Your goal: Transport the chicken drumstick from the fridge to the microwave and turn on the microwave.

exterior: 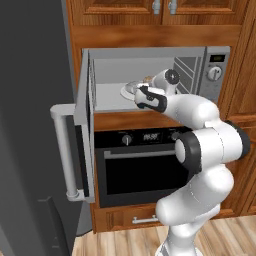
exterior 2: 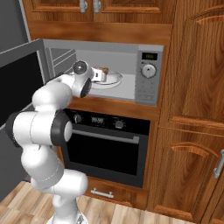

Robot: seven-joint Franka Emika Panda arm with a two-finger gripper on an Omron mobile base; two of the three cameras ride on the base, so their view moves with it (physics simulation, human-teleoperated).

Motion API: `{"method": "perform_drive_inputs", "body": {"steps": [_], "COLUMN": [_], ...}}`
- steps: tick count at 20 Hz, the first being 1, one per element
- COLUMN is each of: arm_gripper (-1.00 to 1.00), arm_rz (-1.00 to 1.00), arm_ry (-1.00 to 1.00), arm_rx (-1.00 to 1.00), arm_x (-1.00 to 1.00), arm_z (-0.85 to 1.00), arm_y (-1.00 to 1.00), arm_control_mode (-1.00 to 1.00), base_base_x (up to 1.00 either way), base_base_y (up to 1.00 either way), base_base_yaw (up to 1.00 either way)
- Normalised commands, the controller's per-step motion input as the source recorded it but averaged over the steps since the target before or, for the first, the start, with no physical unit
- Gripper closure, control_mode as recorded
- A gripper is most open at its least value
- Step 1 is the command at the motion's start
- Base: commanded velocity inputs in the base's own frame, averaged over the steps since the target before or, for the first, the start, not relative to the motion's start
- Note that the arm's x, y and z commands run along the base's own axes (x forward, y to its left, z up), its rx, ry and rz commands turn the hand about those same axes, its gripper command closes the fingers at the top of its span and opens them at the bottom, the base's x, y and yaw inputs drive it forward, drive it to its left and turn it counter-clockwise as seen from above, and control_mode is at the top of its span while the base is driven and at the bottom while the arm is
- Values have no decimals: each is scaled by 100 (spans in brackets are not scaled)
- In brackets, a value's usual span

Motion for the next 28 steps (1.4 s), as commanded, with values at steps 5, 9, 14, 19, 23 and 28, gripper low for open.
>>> {"method": "perform_drive_inputs", "body": {"steps": [5, 9, 14, 19, 23, 28], "arm_gripper": [100, 100, 100, 100, 100, 100], "arm_rz": [0, 0, 0, 0, 0, 0], "arm_ry": [0, 0, 0, 0, 0, 0], "arm_rx": [1, 0, 0, 0, 0, 0], "arm_x": [20, 22, 29, 26, 26, 26], "arm_z": [-13, -12, -3, 0, -1, -5], "arm_y": [-6, 0, 0, -1, -1, 0], "arm_control_mode": [-100, -100, -100, -100, -100, -100], "base_base_x": [0, 0, 0, 0, 0, 0], "base_base_y": [0, 0, 0, 0, 0, 0], "base_base_yaw": [0, 0, 0, 0, 0, 0]}}
